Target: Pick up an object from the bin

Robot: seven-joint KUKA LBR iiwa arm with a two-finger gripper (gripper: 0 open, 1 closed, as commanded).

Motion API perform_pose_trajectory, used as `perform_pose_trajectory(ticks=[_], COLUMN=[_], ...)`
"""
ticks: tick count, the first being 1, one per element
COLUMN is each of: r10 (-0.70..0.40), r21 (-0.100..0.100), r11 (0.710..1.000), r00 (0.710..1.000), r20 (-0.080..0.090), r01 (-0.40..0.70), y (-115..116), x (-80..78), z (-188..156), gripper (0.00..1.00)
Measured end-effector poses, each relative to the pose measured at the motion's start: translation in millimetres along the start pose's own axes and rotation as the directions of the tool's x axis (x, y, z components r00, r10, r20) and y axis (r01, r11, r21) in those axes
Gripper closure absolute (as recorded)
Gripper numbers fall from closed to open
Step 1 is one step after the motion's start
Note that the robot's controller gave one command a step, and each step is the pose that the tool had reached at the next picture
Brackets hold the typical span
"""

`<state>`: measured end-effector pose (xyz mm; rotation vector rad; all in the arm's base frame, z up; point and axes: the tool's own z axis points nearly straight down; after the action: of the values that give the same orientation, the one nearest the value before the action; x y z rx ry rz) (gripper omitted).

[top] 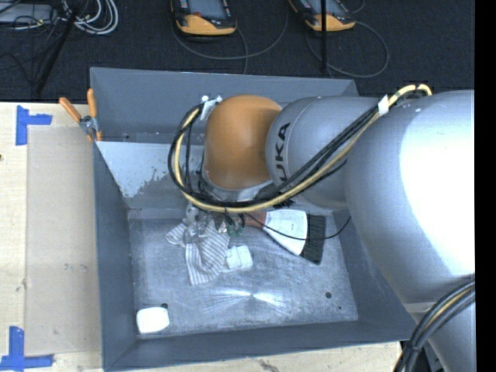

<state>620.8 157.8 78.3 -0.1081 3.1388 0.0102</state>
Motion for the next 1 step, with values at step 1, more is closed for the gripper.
perform_pose_trajectory(ticks=[1], r10=[-0.003], r21=[0.005], r11=[1.0], r00=[1.0], r20=[-0.003], r01=[0.003], y=[-0.2], x=[3.4], z=[-26.8], gripper=[1.0])
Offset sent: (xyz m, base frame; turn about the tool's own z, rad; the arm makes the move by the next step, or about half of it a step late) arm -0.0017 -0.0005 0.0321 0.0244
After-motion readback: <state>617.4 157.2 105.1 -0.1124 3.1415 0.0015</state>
